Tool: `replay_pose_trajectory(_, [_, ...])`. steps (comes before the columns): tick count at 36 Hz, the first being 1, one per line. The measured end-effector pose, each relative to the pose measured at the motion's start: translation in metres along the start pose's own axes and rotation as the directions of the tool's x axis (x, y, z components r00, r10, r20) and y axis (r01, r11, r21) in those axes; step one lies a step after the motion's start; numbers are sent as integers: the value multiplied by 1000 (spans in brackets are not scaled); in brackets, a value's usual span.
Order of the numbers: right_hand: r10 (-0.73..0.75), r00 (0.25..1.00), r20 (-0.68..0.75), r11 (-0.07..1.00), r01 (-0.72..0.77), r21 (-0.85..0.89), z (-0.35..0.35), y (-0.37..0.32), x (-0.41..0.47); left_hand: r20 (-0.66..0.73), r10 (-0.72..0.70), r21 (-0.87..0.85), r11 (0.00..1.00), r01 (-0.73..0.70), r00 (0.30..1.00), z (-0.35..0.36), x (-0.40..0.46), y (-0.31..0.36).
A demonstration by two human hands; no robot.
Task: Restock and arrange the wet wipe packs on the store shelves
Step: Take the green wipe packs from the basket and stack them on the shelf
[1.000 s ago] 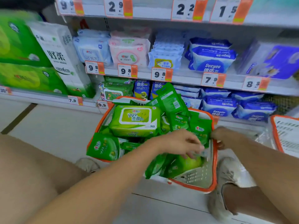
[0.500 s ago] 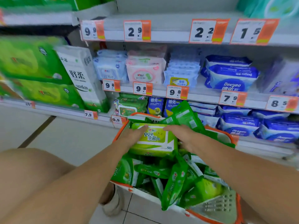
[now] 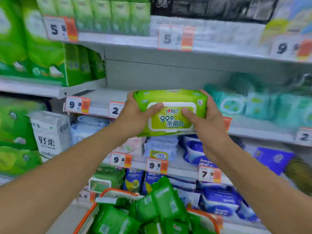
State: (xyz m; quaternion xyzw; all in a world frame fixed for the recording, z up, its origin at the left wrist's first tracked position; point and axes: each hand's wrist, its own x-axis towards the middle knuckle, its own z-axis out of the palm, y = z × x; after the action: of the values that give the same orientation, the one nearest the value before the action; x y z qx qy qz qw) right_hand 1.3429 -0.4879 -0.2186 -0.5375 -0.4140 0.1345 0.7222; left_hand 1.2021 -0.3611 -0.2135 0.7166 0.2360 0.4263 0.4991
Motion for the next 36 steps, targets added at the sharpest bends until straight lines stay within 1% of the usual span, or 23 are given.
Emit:
replay_pose_trajectory(4, [-153, 988, -35, 988, 153, 3, -25, -27, 33, 63, 135, -38, 990, -133, 989, 20, 48, 24])
replay_pose_trajectory(6, [-179, 983, -43, 982, 176, -63, -34, -29, 64, 92, 163, -17, 987, -163, 982, 31, 79, 28])
replay_pose_trajectory(8, [-176, 983, -50, 960, 160, -230, -45, -21, 102, 149, 146, 35, 988, -153, 978, 42, 108, 22])
replay_pose_trajectory(9, [-170, 985, -31, 918, 147, -368, -51, -14, 122, 163, 114, 100, 986, -132, 980, 46, 121, 14])
replay_pose_trajectory(10, [-135, 991, 20, 843, 125, -524, -56, -6, 139, 192, 56, 192, 977, -93, 980, 48, 133, 3])
replay_pose_trajectory(11, [-53, 995, 89, 726, 100, -680, -59, 4, 154, 248, -16, 296, 953, -60, 969, 51, 141, -7])
replay_pose_trajectory(12, [48, 986, 157, 570, 102, -815, -60, 12, 166, 315, -97, 422, 905, -48, 944, 54, 149, -17])
replay_pose_trajectory(13, [142, 969, 204, 394, 134, -909, -58, 20, 177, 371, -185, 547, 835, -54, 910, 58, 155, -27])
replay_pose_trajectory(14, [202, 954, 222, 201, 181, -963, -54, 27, 185, 400, -276, 660, 749, -66, 874, 62, 160, -33])
replay_pose_trajectory(15, [217, 951, 218, 15, 220, -975, -48, 29, 192, 407, -355, 747, 659, -83, 842, 66, 163, -34])
replay_pose_trajectory(16, [198, 956, 217, -126, 245, -961, -42, 31, 200, 392, -422, 820, 563, -103, 818, 70, 168, -33])
replay_pose_trajectory(17, [159, 956, 246, -213, 277, -937, -36, 33, 209, 377, -476, 869, 478, -126, 794, 74, 173, -30])
replay_pose_trajectory(18, [132, 944, 302, -238, 326, -915, -31, 36, 220, 354, -531, 900, 416, -127, 770, 78, 176, -24])
replay_pose_trajectory(19, [147, 923, 357, -216, 382, -899, -26, 41, 231, 329, -579, 919, 379, -111, 746, 80, 179, -19])
replay_pose_trajectory(20, [193, 899, 392, -168, 424, -890, -22, 49, 242, 306, -620, 933, 346, -98, 722, 82, 184, -18])
replay_pose_trajectory(21, [246, 882, 401, -120, 438, -891, -21, 58, 254, 292, -650, 946, 305, -110, 702, 83, 189, -18])
replay_pose_trajectory(22, [282, 871, 403, -85, 441, -893, -22, 66, 265, 276, -662, 957, 254, -138, 697, 83, 194, -19])
replay_pose_trajectory(24, [307, 867, 393, -66, 431, -900, -26, 82, 286, 260, -676, 965, 154, -212, 690, 83, 202, -22])
replay_pose_trajectory(25, [300, 874, 383, -75, 422, -904, -28, 87, 295, 245, -679, 968, 129, -217, 692, 82, 206, -23])
replay_pose_trajectory(27, [285, 889, 359, -75, 394, -916, -32, 96, 314, 241, -680, 969, 135, -205, 692, 84, 213, -25])
replay_pose_trajectory(30, [313, 895, 319, -25, 343, -939, -36, 105, 339, 213, -716, 977, 139, -163, 665, 88, 222, -27])
replay_pose_trajectory(31, [311, 899, 307, -33, 333, -942, -37, 109, 346, 210, -718, 977, 137, -161, 663, 89, 222, -26])
replay_pose_trajectory(36, [258, 917, 304, -44, 325, -945, -39, 130, 376, 223, -687, 971, 95, -219, 692, 86, 225, -30])
